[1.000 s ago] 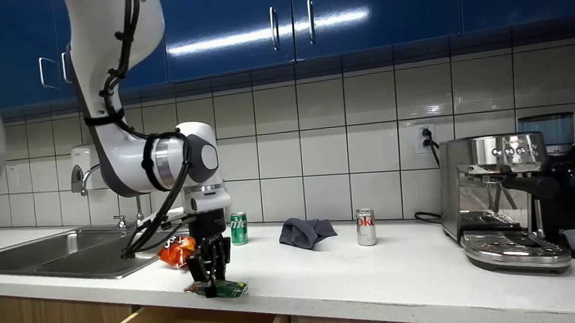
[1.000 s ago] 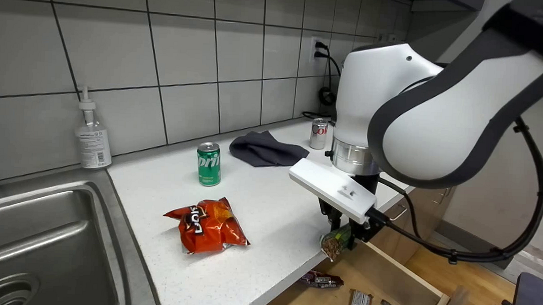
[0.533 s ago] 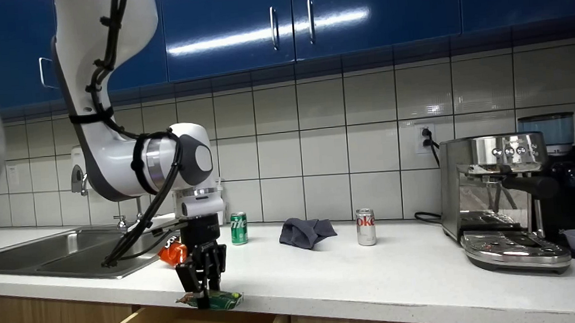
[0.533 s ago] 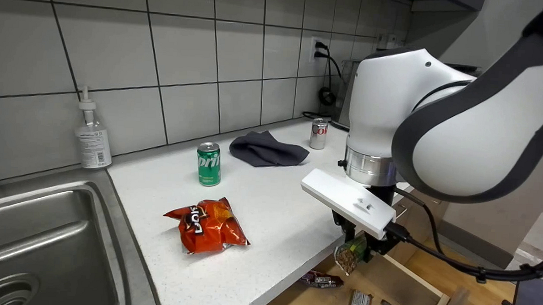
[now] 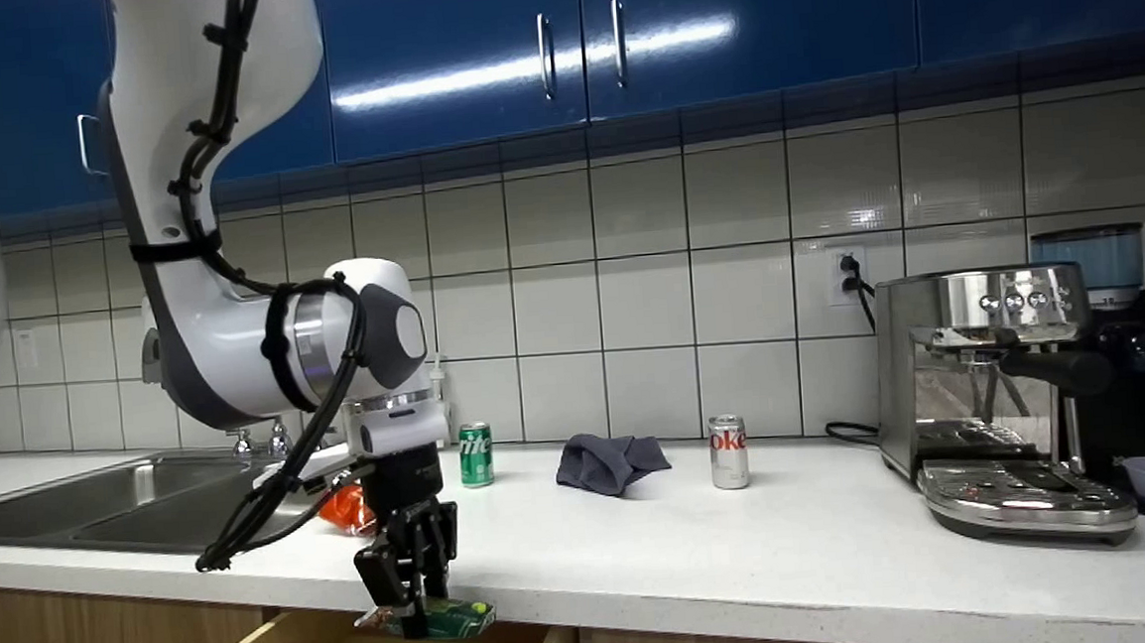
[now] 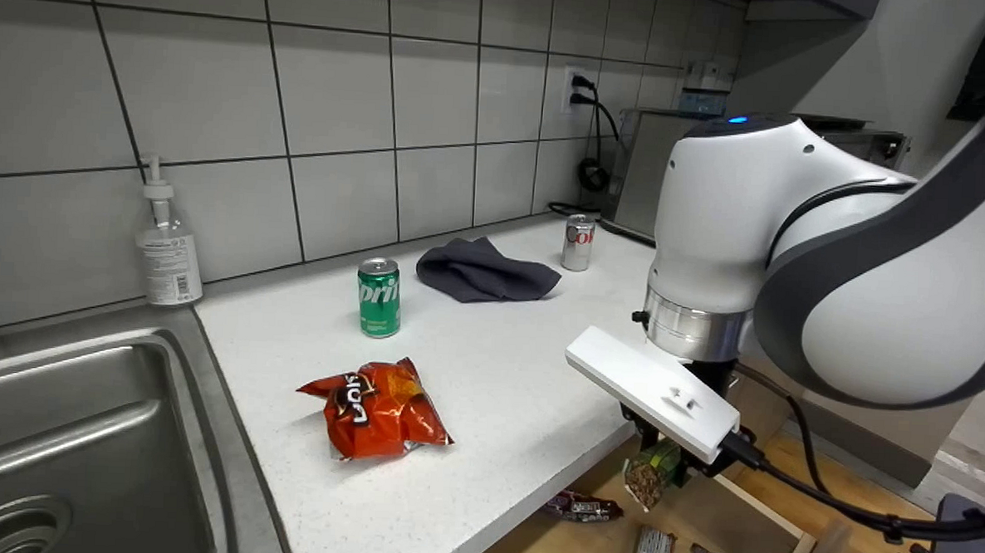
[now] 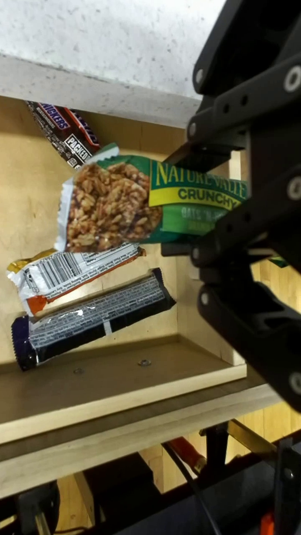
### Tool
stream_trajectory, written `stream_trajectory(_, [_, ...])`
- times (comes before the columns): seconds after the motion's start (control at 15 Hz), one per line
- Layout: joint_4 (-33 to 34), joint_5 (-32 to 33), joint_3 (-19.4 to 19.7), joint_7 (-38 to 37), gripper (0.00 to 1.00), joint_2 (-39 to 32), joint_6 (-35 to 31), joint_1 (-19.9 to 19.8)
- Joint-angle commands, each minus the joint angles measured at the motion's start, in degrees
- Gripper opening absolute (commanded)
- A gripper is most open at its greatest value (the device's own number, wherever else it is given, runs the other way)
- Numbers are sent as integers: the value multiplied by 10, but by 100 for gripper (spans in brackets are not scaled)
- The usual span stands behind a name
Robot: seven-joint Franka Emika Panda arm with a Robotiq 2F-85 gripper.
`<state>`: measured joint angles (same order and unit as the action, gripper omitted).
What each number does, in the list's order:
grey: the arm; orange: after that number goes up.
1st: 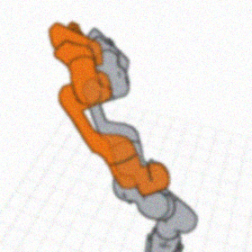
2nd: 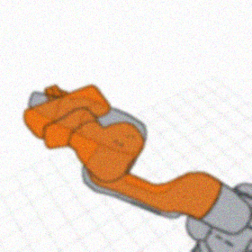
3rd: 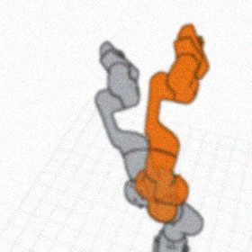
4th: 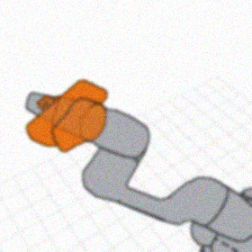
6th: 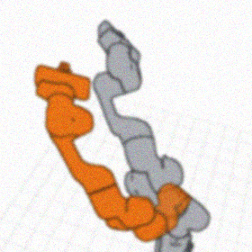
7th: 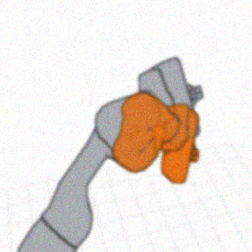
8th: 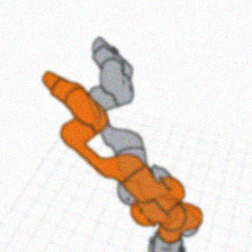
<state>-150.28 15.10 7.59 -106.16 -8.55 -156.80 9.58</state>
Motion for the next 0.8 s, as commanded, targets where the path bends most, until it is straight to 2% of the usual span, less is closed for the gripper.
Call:
stream_trajectory(0.0, [-5, 10, -2, -11, 16, -15, -31, -12])
stream_trajectory(0.33, [1, -1, 4, -4, 16, -43, -50, -4])
stream_trajectory(0.4, [2, -1, 6, -6, 66, -46, -52, -1])
stream_trajectory(0.47, [3, -1, 8, -6, 67, -48, -53, 1])
stream_trajectory(0.53, [2, -11, 5, 3, 73, -48, -56, -3])
stream_trajectory(0.73, [-3, -67, -27, 82, 96, -33, -65, -27])
